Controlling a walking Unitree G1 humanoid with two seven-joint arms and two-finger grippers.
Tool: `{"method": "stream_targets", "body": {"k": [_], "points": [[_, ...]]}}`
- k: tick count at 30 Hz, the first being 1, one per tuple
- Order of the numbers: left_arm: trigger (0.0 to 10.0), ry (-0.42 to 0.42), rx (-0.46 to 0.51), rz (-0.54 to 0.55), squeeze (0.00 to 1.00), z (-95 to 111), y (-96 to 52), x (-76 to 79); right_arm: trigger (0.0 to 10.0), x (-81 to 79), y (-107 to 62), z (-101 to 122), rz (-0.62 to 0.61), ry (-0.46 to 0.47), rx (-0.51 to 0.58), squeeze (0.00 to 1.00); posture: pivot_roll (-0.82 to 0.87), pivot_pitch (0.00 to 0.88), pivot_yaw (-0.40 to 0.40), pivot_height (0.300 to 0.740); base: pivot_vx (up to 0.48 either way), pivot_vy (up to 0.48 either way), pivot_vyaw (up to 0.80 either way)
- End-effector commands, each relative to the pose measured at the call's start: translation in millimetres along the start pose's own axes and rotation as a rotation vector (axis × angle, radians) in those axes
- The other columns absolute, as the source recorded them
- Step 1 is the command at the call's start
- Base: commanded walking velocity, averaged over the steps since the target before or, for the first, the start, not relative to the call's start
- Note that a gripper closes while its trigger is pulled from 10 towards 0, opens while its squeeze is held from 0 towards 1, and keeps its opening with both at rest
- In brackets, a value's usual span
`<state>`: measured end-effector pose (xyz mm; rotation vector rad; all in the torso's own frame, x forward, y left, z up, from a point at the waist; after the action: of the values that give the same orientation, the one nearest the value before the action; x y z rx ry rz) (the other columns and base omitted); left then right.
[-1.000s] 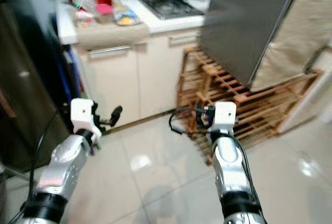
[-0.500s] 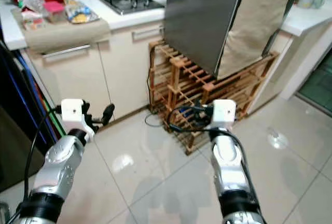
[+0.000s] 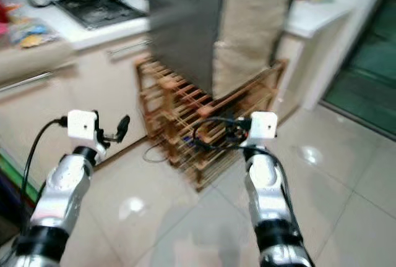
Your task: Restocking fridge
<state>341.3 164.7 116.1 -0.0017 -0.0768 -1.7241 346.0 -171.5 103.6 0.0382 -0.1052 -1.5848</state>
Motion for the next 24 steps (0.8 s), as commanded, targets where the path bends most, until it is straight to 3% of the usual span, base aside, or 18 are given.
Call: {"method": "stream_targets", "body": {"k": [1,3,8,15,24], "points": [[10.0,0.022,0.028,-0.029,0.00,10,3.1,6.3,10.0,2.3,2.2,0,-0.012,-0.009,-0.004,0.00,-0.04,0.000,0.043,0.740,0.371,-0.300,-0.74],[10.0,0.023,0.013,-0.034,0.00,11,2.6,2.7,10.0,-2.0,1.0,-1,-0.001,-0.036,0.007,0.00,-0.03,0.000,0.084,0.740,0.392,-0.270,-0.32],[10.0,-0.016,-0.038,-0.020,0.00,4,3.7,-4.4,10.0,-8.2,-0.3,0,0.001,-0.042,0.016,0.00,-0.03,0.000,0.098,0.740,0.157,-0.050,0.00],[10.0,-0.020,-0.023,-0.032,0.00,5,8.5,3.8,10.0,-10.1,-1.9,-1,0.037,-0.068,0.017,0.00,-0.04,0.000,0.074,0.740,0.000,0.000,0.00],[10.0,-0.064,-0.020,-0.010,0.00,2,7.4,7.3,10.0,-11.6,1.3,5,0.050,-0.083,0.030,0.00,-0.05,0.000,0.048,0.740,0.450,0.000,0.00]]}}
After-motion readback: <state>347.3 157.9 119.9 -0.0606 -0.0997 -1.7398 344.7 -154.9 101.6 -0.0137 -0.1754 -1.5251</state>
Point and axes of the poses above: a point about 5 cm out from each wrist's last joint towards the gripper, its own y axis pointing out of the wrist towards the gripper, its own z axis along the axis of the wrist's last joint, x = y × z, the point moved 2 cm from there along y, pointing out of the wrist towards the gripper, and after that the axes turned 6 degrees about -y, right-handed, at the moved point
